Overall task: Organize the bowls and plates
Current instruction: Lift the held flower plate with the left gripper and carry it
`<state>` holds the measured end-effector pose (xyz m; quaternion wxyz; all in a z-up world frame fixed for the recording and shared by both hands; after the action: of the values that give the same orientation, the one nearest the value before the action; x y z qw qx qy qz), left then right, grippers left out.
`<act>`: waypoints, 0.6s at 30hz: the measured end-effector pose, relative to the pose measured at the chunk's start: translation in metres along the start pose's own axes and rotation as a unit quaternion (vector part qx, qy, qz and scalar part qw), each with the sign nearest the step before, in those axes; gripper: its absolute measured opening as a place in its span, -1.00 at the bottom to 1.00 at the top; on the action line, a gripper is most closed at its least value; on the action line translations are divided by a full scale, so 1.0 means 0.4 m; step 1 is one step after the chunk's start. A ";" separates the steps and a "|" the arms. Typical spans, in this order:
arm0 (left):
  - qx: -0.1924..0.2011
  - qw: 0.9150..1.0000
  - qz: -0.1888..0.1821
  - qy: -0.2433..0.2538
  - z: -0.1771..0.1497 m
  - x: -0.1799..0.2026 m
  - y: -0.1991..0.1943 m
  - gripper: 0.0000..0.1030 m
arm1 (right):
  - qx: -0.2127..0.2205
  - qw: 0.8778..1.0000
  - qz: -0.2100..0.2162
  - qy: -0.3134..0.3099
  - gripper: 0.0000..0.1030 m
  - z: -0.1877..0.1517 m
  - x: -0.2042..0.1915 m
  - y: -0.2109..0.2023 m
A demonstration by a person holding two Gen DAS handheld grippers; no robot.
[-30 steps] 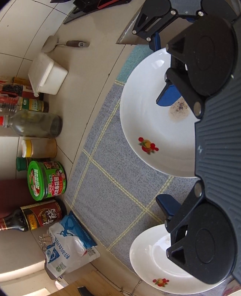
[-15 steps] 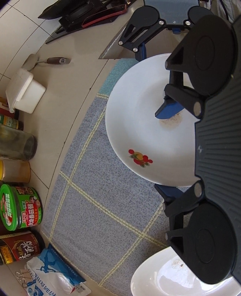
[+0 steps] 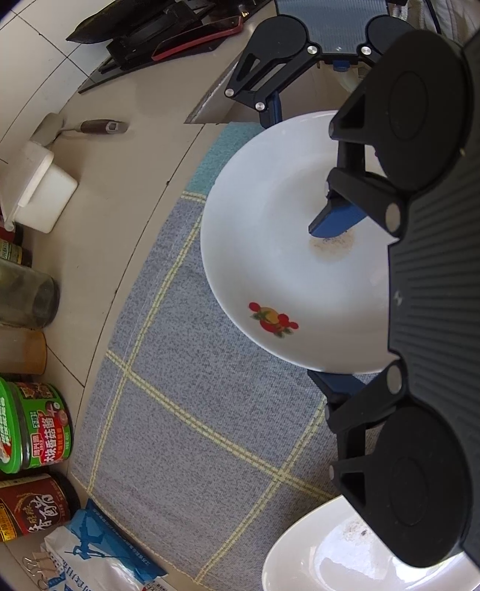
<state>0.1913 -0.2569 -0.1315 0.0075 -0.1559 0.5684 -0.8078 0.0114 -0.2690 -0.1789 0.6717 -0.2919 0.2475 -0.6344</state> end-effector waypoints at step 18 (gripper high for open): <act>0.041 0.999 0.001 -0.021 0.074 -0.046 -0.041 0.42 | 0.006 1.000 0.001 -0.001 1.00 0.071 0.056 0.015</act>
<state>0.2192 -0.2747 -0.1120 0.0267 -0.1717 0.5348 -0.8269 0.0373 -0.2891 -0.1621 0.6746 -0.2882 0.2427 -0.6348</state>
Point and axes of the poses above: each gripper's, at about its wrist camera, not at the fingertips, and y roughly the way its jaws point, x to its right, z to its top, the point moved 5 cm from there along y, roughly the way its jaws point, and after that the axes turned 3 degrees about -z, right-handed, at the moved point
